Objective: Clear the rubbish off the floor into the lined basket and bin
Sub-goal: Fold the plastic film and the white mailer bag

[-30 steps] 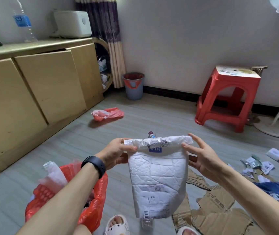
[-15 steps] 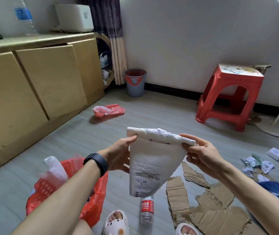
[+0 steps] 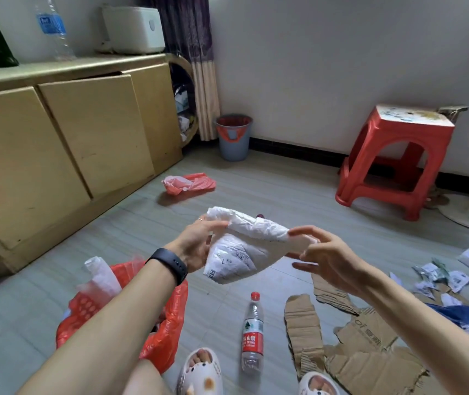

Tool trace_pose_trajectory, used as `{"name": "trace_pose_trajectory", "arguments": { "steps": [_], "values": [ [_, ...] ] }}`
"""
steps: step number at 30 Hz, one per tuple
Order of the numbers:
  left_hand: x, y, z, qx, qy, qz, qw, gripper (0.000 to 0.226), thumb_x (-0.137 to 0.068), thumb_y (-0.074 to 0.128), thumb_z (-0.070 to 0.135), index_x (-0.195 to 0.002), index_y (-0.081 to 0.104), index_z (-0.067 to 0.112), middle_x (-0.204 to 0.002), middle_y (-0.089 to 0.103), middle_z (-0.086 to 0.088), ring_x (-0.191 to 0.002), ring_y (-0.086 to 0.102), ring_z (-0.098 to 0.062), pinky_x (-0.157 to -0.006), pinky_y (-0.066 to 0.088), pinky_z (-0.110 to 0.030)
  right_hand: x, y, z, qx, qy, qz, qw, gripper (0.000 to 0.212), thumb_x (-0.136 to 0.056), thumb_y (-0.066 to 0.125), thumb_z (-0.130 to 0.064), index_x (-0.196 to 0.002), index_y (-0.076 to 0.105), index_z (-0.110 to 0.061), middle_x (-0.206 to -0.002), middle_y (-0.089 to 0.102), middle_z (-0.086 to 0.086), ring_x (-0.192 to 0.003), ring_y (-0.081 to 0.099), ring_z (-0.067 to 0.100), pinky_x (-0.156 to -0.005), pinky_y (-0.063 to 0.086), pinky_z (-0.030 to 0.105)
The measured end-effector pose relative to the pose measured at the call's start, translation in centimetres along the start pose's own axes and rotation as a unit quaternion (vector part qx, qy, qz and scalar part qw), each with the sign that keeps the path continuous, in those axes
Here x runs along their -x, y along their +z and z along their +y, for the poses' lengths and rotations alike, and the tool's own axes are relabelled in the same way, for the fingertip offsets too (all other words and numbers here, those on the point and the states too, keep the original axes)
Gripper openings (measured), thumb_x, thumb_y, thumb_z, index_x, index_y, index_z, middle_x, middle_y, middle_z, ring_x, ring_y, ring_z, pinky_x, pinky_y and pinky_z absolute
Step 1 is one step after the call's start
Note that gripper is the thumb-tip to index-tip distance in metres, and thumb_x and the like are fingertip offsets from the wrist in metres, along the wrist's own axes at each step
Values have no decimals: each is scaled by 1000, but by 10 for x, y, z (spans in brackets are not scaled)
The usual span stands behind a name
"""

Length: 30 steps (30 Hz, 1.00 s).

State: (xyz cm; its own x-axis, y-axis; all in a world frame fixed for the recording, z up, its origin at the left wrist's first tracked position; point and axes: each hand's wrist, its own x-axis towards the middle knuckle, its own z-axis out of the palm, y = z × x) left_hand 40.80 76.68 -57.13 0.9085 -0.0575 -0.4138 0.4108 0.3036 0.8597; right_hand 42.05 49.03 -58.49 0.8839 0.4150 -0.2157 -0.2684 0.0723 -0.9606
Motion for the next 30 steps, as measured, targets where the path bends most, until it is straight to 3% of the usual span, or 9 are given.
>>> {"name": "trace_pose_trajectory", "arguments": {
  "steps": [3,7,10,13,18,22,24,27,30],
  "values": [
    [-2,-7,0,25,48,-2,999,43,-91,60,2,-133,51,11,-120,61,-20,-104,58,-33,-99,46,-53,-3,1,0,-49,33,-18,998,52,-75,79,-21,-124,62,-20,-118,71,12,-105,69,37,-80,59,35],
    [3,-15,1,39,65,19,997,40,-94,57,2,-131,50,16,-115,63,-17,-94,63,-30,-79,55,-43,-10,14,9,30,2,-3,1000,56,-77,82,-43,-119,65,-11,-109,72,18,-87,71,24,-70,56,27],
    [7,-24,3,17,79,57,995,36,-94,56,-1,-123,51,21,-104,64,-11,-79,64,-22,-67,56,-38,-14,18,7,34,6,-39,999,50,-81,76,-52,-121,66,-23,-109,72,15,-81,69,25,-70,56,31],
    [13,-33,2,9,60,78,995,37,-96,54,-1,-129,47,15,-113,63,-15,-85,66,-24,-69,58,-37,-16,28,7,56,3,-47,997,42,-84,74,-48,-118,70,-24,-97,73,15,-66,59,16,-62,53,27],
    [35,-42,11,81,-115,20,990,63,-96,52,49,-126,56,-6,-120,64,-22,-99,67,-31,-88,57,-36,-24,62,14,155,-128,69,977,32,-93,69,-18,-124,70,-27,-85,76,6,-68,61,12,-66,54,27],
    [38,-49,22,114,-13,80,990,55,-84,57,59,-99,75,10,-108,72,-6,-105,63,-21,-102,35,-39,-35,92,16,275,-213,152,925,33,-94,64,-31,-111,65,-59,-77,73,-2,-58,62,9,-63,53,32],
    [37,-45,22,109,40,114,987,52,-84,58,58,-112,71,16,-117,69,-4,-106,65,-27,-95,36,-39,-41,104,17,314,-246,178,900,34,-95,62,-33,-117,62,-58,-79,71,-1,-62,62,16,-62,51,32],
    [37,-33,26,129,77,93,984,50,-89,64,46,-126,55,14,-120,63,-14,-96,71,-35,-83,52,-37,-49,120,20,479,-401,175,761,42,-92,69,-16,-131,64,-32,-84,67,10,-64,61,29,-57,48,33],
    [33,-38,24,107,104,182,972,49,-83,77,34,-120,58,9,-103,70,-12,-81,72,-28,-65,58,-31,-54,133,29,569,-484,103,657,59,-81,73,6,-130,66,-26,-97,65,14,-70,63,32,-54,54,37]
  ]
}}
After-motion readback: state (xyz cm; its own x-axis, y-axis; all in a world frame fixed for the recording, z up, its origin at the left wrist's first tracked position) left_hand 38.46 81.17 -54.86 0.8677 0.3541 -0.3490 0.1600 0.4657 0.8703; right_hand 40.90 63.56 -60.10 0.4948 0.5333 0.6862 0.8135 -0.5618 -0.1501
